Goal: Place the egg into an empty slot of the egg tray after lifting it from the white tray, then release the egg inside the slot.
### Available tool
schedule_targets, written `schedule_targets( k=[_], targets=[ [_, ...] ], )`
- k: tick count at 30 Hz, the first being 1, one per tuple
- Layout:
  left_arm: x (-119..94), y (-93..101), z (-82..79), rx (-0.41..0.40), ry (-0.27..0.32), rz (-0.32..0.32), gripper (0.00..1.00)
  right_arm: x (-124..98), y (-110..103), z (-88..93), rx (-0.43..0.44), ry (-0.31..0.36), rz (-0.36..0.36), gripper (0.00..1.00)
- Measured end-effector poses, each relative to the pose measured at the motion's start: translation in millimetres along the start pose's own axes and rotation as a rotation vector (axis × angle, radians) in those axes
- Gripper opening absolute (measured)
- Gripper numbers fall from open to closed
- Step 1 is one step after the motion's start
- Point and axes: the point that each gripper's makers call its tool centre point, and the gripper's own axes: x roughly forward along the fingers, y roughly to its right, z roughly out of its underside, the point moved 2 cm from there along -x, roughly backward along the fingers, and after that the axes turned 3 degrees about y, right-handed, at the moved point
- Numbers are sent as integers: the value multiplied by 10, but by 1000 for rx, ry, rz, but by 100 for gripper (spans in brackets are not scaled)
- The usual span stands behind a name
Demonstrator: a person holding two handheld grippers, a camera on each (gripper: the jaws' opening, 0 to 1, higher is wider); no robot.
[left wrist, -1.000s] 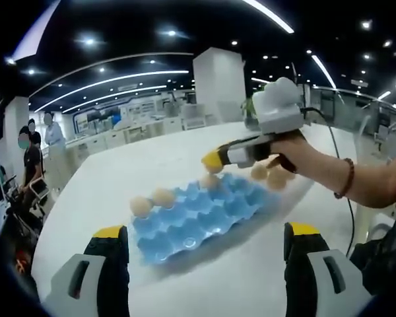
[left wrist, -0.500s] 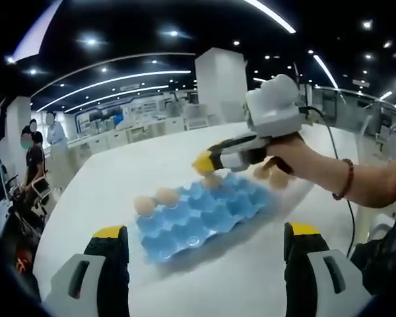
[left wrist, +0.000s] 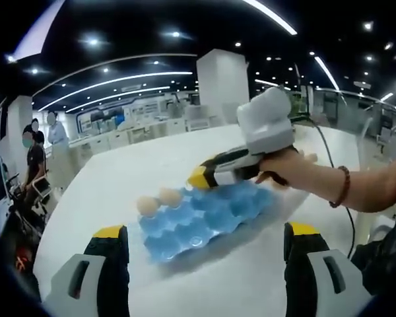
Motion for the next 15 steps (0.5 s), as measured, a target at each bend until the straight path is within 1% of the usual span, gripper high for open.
schedule_targets(
  k=[2,4,9,11,15],
  targets=[
    [6,-4,5,-4,0,2,100,20,-103,40,39,-19,-70,26],
    [7,-4,6,-5,1,3,100,56,-67,80,13,-36,-48,26],
    [-2,-13,8,-5,4,3,100,121,-64,141,35,-52,-70,26],
    [1,-19,13,-5,2,1,100,134,-68,139,7,-57,-66,26],
    [8,-18,20,-6,0,3,100,147,-59,147,-9,-54,-80,27]
  ],
)
